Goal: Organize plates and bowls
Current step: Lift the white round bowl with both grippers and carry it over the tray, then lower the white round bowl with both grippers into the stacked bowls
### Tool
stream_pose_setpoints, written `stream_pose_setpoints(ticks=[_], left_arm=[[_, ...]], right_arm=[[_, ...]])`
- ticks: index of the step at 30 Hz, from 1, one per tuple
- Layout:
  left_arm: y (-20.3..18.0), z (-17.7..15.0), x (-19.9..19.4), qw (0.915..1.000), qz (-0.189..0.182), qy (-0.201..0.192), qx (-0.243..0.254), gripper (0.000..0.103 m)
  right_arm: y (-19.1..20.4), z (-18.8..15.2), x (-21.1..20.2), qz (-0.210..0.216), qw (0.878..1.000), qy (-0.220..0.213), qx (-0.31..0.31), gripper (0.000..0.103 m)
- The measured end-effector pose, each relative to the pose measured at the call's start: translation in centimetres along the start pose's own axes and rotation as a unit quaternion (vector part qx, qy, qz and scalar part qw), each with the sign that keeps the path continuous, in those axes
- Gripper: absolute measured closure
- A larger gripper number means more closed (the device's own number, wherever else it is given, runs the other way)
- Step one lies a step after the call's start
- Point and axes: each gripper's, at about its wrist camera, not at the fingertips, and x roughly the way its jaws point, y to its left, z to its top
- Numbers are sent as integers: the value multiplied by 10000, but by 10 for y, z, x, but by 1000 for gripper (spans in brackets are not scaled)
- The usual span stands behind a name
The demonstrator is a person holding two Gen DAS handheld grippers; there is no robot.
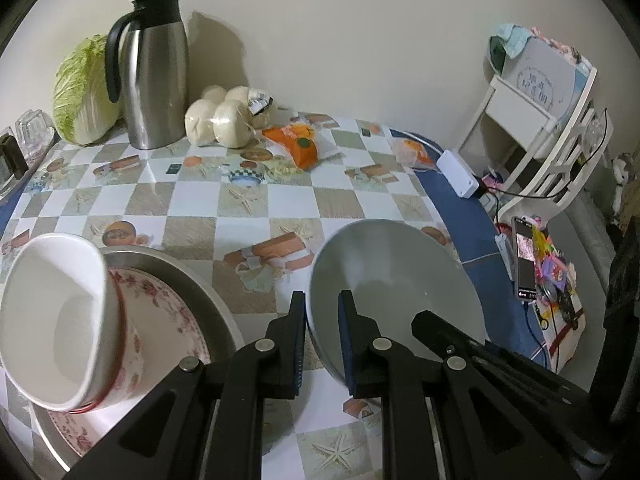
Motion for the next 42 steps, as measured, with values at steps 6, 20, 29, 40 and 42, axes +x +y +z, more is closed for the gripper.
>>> stream_pose_setpoints(ticks=[6,20,29,40,42], left_arm=[[15,3,-13,9999,36,-110,-107,87],[67,6,-56,9976,94,-481,-480,87],[100,2,-80,9947,238,-712,-704,87],[139,-5,-98,9912,433,-863,-902,87],[147,-5,-100,9903,459,-884,-970,87]], right_arm=[[19,-3,-5,18,9999,-57,-117,78],[78,-12,-13,264,9983,-165,-492,78],[121,-22,-15,373,9952,-205,-886,78],[162,-35,-9,600,9917,-169,-1124,78],[169,-38,-7,622,9910,-157,-1174,78]])
